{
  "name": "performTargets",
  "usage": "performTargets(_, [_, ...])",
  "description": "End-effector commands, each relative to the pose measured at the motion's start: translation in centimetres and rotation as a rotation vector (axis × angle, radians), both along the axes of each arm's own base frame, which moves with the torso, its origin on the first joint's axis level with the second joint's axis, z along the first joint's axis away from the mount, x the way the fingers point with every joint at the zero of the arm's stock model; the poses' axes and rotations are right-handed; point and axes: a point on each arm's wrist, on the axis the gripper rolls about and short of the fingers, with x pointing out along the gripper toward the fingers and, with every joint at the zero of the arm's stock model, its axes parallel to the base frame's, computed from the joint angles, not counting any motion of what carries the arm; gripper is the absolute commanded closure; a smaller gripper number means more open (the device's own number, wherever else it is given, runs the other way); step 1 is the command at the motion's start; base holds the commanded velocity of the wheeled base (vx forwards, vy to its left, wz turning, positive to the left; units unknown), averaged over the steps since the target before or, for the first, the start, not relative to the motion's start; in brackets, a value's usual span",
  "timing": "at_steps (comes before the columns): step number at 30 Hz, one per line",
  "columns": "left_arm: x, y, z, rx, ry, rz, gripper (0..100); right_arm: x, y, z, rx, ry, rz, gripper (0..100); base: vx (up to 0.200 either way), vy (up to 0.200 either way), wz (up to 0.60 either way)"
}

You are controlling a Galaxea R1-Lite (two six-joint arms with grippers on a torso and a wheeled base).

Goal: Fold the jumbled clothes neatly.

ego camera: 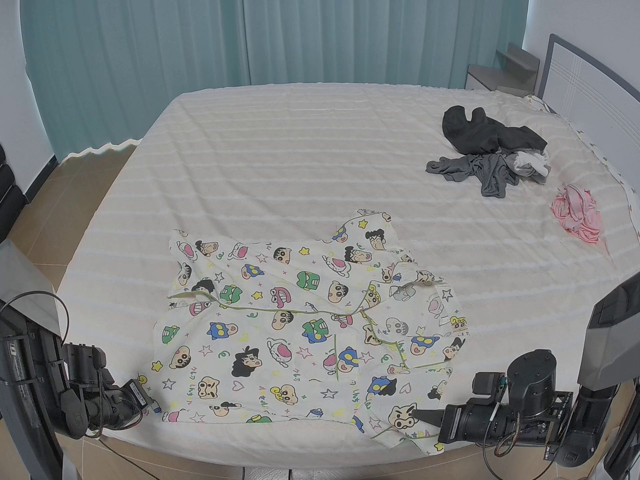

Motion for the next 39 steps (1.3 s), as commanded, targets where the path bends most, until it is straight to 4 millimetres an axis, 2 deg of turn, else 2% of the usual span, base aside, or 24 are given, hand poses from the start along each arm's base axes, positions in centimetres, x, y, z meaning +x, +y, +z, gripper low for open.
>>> performTargets(1, [-0.5,-0.1,1.4,-0.007,-0.018,-0.003,100,-0.7,0.0,0.5,0.02,0.013,-0.002,100,0.0,0.0,0.0])
performTargets(7, [-1.3,-0.3,3.5,-0.034,-0.055,-0.027,100,-1.3,0.0,1.1,0.026,0.02,0.009,100,0.0,0.0,0.0])
performTargets(13, [-1.3,-0.3,4.4,-0.031,-0.099,-0.03,100,-1.4,-0.2,1.9,0.05,0.008,-0.001,100,0.0,0.0,0.0])
performTargets(27, [2.3,0.2,5.7,-0.05,-0.232,0.003,100,0.5,-1.5,2.2,0.097,-0.041,-0.094,100,0.0,0.0,0.0])
performTargets(38, [7.0,-0.8,7.9,-0.054,-0.337,0.021,100,5.7,-1.8,2.3,0.161,-0.163,-0.213,100,0.0,0.0,0.0])
performTargets(39, [8.2,-0.6,8.6,-0.068,-0.355,0.058,100,6.7,-2.0,2.4,0.171,-0.183,-0.237,100,0.0,0.0,0.0])
